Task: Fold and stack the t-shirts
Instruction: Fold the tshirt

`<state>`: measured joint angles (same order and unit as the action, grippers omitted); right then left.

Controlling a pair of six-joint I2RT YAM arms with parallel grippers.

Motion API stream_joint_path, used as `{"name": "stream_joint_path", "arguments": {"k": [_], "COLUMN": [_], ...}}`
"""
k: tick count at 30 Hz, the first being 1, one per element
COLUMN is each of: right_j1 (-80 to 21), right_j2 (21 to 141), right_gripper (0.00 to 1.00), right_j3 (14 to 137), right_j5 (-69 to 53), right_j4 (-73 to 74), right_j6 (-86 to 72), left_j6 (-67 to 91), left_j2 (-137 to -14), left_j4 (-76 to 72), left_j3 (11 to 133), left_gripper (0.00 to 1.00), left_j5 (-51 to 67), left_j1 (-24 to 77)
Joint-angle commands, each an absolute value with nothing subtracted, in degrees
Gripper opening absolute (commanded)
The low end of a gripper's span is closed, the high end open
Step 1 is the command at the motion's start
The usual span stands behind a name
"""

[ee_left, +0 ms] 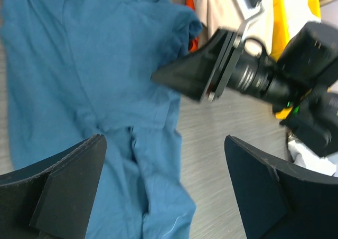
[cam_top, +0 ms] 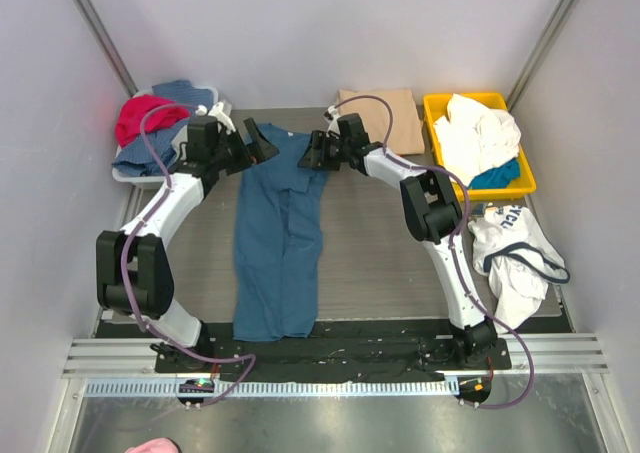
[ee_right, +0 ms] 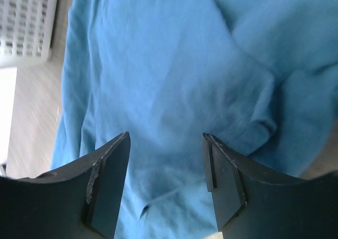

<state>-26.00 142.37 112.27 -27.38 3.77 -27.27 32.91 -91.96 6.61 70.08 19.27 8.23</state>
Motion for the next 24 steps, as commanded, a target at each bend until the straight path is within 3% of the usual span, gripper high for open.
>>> {"name": "stream_joint_path", "arguments": {"k": [1, 14, 24], "right_j1": [-25.1, -23.2, -20.9], "right_j2": [145.7, 158.5, 157.8], "right_gripper": [0.65, 0.73, 0.81], "right_j3": [118.8, 137.2, 142.5], "right_j5": [-25.8, -26.8, -32.0], "right_j4": [5.5, 9.6, 4.6], "right_j6": [-28.2, -28.0, -26.9], "left_j6": [30.9, 28.7, 28.4], "left_j2": [-86.3, -81.4, -81.1], "left_j4": [5.5, 7.9, 8.1], "left_j3": [67.7, 61.5, 60.5], "left_gripper": [1.00, 1.00, 1.00], "left_j5": [19.0, 17.6, 17.0], "left_j1": [8.2, 8.1, 8.1]}}
